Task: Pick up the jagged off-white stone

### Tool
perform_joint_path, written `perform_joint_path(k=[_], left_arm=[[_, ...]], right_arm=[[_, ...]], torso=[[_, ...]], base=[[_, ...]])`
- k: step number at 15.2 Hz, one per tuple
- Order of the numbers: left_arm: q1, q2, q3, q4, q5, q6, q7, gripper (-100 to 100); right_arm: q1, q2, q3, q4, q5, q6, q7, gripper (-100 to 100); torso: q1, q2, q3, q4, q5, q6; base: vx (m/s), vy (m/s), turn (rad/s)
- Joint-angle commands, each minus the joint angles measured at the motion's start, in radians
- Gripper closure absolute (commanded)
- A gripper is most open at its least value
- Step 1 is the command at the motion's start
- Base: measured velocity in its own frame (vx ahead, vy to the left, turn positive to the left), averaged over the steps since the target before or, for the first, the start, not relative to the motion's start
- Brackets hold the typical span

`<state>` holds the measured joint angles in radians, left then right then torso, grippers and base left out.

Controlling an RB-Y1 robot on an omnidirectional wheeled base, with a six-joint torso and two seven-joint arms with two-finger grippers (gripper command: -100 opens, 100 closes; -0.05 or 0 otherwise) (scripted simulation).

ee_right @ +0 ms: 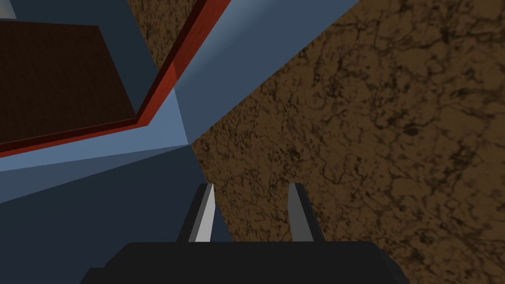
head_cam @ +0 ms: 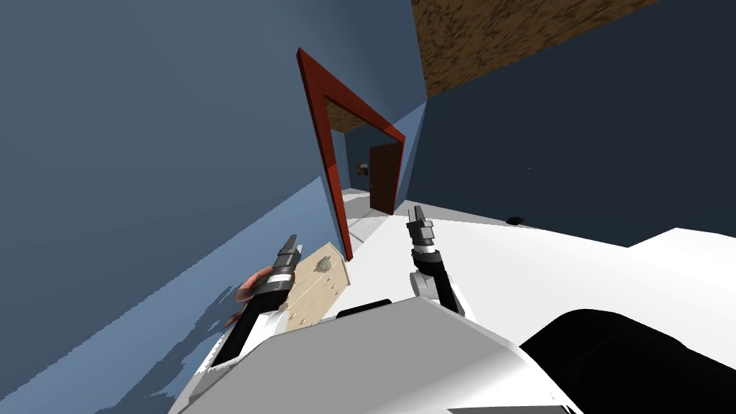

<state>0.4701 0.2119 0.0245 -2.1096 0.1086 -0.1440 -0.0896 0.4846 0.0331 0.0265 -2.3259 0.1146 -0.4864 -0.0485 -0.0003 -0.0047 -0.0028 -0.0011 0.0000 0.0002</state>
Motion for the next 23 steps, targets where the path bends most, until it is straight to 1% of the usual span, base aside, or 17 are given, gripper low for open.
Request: perform_joint_path(k=[1, 3, 4, 5, 7, 8, 10, 11, 13, 14, 15, 16, 18, 19, 21, 22, 23], left_arm=[[-0.001, 0.024, 0.007, 0.037, 0.018, 0.05, -0.028, -100], [-0.008, 0.035, 0.009, 0.066, 0.029, 0.096, -0.052, -100], [-0.008, 0.035, 0.009, 0.066, 0.029, 0.109, -0.052, -100], [-0.015, 0.045, 0.011, 0.096, 0.04, 0.138, -0.077, -100], [-0.015, 0.045, 0.011, 0.096, 0.04, 0.157, -0.077, -100], [-0.023, 0.055, 0.012, 0.127, 0.051, 0.191, -0.102, -100], [-0.023, 0.055, 0.012, 0.127, 0.051, 0.206, -0.102, -100], [-0.03, 0.063, 0.014, 0.158, 0.063, 0.24, -0.128, -100], [-0.03, 0.063, 0.014, 0.158, 0.063, 0.256, -0.128, -100], [-0.038, 0.071, 0.016, 0.191, 0.074, 0.291, -0.154, -100], [-0.038, 0.071, 0.016, 0.191, 0.074, 0.306, -0.154, -100], [-0.046, 0.077, 0.017, 0.223, 0.086, 0.333, -0.18, -100], [-0.046, 0.077, 0.017, 0.223, 0.086, 0.357, -0.18, -100], [-0.053, 0.083, 0.019, 0.256, 0.098, 0.385, -0.207, -100], [-0.053, 0.083, 0.019, 0.256, 0.098, 0.408, -0.207, -100], [-0.061, 0.087, 0.021, 0.289, 0.11, 0.445, -0.233, -100], [-0.061, 0.087, 0.021, 0.289, 0.11, 0.459, -0.233, -100]], right_arm=[[0.0, 0.0, 0.0, 0.0, 0.0, 0.0, 0.0, 0], [0.0, 0.0, 0.0, 0.0, 0.0, 0.0, 0.0, 0], [0.0, 0.0, 0.0, 0.0, 0.0, 0.0, 0.0, 0], [0.0, 0.0, 0.0, 0.0, 0.0, 0.0, 0.0, 0], [0.0, 0.0, 0.0, 0.0, 0.0, 0.0, 0.0, 0], [0.0, 0.0, 0.0, 0.0, 0.0, 0.0, 0.0, 0], [0.0, 0.0, 0.0, 0.0, 0.0, 0.0, 0.0, 0], [0.0, 0.0, 0.0, 0.0, 0.0, 0.0, 0.0, 0], [0.0, 0.0, 0.0, 0.0, 0.0, 0.0, 0.0, 0], [0.0, 0.0, 0.0, 0.0, 0.0, 0.0, 0.0, 0], [0.0, 0.0, 0.0, 0.0, 0.0, 0.0, 0.0, 0], [0.0, 0.0, 0.0, 0.0, 0.0, 0.0, 0.0, 0], [0.0, 0.0, 0.0, 0.0, 0.0, 0.0, 0.0, 0], [0.0, 0.0, 0.0, 0.0, 0.0, 0.0, 0.0, 0], [0.0, 0.0, 0.0, 0.0, 0.0, 0.0, 0.0, 0], [0.0, 0.0, 0.0, 0.0, 0.0, 0.0, 0.0, 0], [0.0, 0.0, 0.0, 0.0, 0.0, 0.0, 0.0, 0]], torso=[[0.0, 0.0, 0.0, 0.0, 0.0, 0.0], [0.0, 0.0, 0.0, 0.0, 0.0, 0.0], [0.0, 0.0, 0.0, 0.0, 0.0, 0.0], [0.0, 0.0, 0.0, 0.0, 0.0, 0.0], [0.0, 0.0, 0.0, 0.0, 0.0, 0.0], [0.0, 0.001, 0.0, 0.0, 0.0, 0.0], [0.0, 0.001, 0.001, 0.0, 0.0, 0.0], [0.0, 0.002, 0.001, 0.0, 0.0, 0.0], [0.0, 0.001, 0.001, 0.0, 0.0, 0.0], [0.0, 0.002, 0.001, 0.0, 0.0, 0.0], [0.0, 0.001, 0.001, 0.0, 0.0, 0.0], [0.0, 0.001, 0.001, 0.0, 0.0, 0.0], [0.0, 0.001, 0.0, 0.0, 0.0, 0.0], [0.0, 0.001, 0.001, 0.0, 0.0, 0.0], [0.0, 0.001, 0.001, 0.0, 0.0, 0.0], [0.0, 0.001, 0.001, 0.0, 0.0, 0.0], [0.001, 0.001, 0.001, 0.0, 0.0, 0.0]], base=[[0.059, -0.008, -0.104], [0.052, -0.005, -0.107], [0.055, -0.002, -0.094], [0.066, -0.001, -0.095], [0.052, -0.004, -0.055], [0.037, -0.001, -0.1], [0.032, 0.002, -0.06], [0.041, -0.006, -0.076], [0.043, -0.003, -0.07], [0.043, 0.0, -0.09], [0.048, 0.001, -0.099], [0.055, 0.003, -0.113], [0.047, 0.003, -0.059], [0.045, 0.002, -0.094], [0.041, 0.005, -0.069], [0.039, 0.01, -0.088], [0.043, 0.01, -0.094]])
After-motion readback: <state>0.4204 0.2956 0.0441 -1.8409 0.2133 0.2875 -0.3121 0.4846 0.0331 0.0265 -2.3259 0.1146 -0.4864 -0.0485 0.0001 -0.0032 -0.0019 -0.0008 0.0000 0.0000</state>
